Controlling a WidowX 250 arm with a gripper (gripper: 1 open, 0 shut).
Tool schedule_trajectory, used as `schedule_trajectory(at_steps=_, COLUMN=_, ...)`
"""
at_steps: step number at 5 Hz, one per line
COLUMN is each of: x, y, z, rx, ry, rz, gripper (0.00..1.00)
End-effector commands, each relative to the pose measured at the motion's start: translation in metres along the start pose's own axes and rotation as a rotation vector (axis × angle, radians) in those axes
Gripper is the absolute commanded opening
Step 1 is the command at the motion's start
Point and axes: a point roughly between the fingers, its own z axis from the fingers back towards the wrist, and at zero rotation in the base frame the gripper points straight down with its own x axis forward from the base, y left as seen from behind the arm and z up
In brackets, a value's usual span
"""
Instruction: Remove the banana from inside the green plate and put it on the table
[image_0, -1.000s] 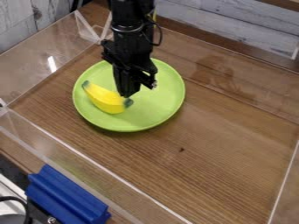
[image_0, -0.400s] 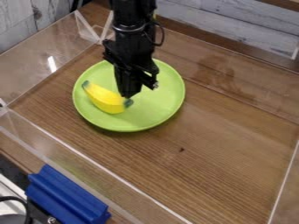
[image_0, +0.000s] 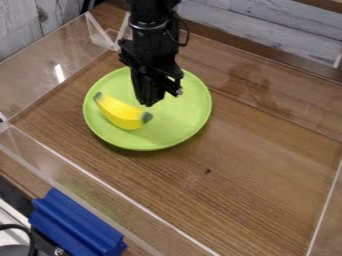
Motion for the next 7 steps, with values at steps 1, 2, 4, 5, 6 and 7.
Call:
schedule_trajectory(at_steps=1, x=0.009, y=0.004, z=0.016, rx=0.028, ry=-0.082, rz=-0.023, gripper=1.0)
schedule_trajectory(at_steps=2, x=0.008, y=0.005, z=0.013, rx=0.027, ry=-0.083, rz=-0.028, gripper=1.0)
schedule_trajectory(at_steps=4, x=0.001, y=0.015, z=-0.004, rx=0.015, ry=-0.067, rz=-0.01, gripper=1.0)
schedule_trajectory(at_steps=5, x=-0.002, y=0.021, z=-0.012, rx=0.012, ry=-0.056, rz=0.0, gripper=1.0)
schedule_trajectory(at_steps=6, x=-0.004, y=0.028, z=-0.02, rx=0.01, ry=-0.046, rz=0.009, gripper=1.0)
schedule_trajectory(at_steps=7, x=-0.005, y=0.033, z=-0.024, rx=0.009, ry=-0.039, rz=0.023, gripper=1.0)
